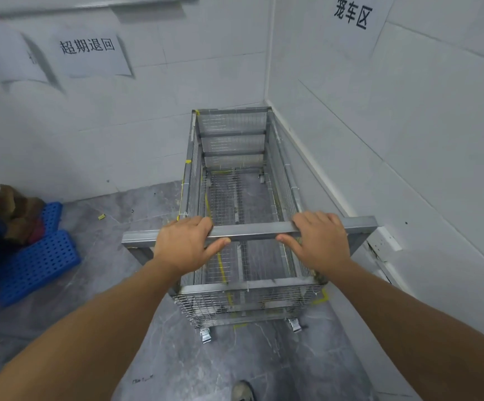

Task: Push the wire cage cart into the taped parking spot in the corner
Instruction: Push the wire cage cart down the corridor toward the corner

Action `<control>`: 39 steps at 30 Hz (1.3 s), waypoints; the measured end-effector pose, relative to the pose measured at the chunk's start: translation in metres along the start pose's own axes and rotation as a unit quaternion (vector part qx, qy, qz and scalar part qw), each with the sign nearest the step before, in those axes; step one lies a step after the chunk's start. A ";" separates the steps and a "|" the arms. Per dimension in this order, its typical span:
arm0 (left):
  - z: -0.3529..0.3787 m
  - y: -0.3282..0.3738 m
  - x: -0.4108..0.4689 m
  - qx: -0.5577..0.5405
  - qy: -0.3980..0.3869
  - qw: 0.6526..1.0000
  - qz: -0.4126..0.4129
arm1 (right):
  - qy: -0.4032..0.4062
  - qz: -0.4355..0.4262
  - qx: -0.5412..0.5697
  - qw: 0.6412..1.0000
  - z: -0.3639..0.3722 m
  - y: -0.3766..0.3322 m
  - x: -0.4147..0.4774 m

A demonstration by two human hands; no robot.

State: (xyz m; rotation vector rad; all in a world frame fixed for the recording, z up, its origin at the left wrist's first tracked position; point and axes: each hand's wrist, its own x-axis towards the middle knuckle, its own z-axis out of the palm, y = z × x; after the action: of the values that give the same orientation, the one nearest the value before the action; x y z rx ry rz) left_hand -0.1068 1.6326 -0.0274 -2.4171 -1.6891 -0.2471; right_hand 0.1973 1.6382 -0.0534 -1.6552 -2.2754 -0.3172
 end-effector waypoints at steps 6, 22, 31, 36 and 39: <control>0.004 -0.016 0.018 -0.002 -0.016 1.000 -0.003 | 0.007 0.001 -0.010 1.000 0.007 -0.004 0.021; 0.014 -0.024 0.038 0.007 0.020 0.999 0.030 | 0.028 -0.030 -0.026 0.999 0.017 0.009 0.043; 0.011 -0.017 0.041 0.004 0.007 1.000 0.018 | 0.022 -0.007 -0.013 1.000 0.019 0.012 0.042; 0.014 -0.016 0.041 0.007 0.030 0.999 0.023 | 0.038 -0.014 -0.012 0.999 0.020 0.014 0.041; 0.015 -0.015 0.041 0.003 0.042 0.999 0.019 | 0.051 -0.014 -0.013 0.998 0.022 0.015 0.040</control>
State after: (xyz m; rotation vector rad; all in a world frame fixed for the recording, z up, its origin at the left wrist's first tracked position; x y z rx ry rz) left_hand -0.1068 1.6786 -0.0312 -2.3970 -1.6044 -0.3323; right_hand 0.1972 1.6859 -0.0584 -1.5824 -2.2303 -0.4312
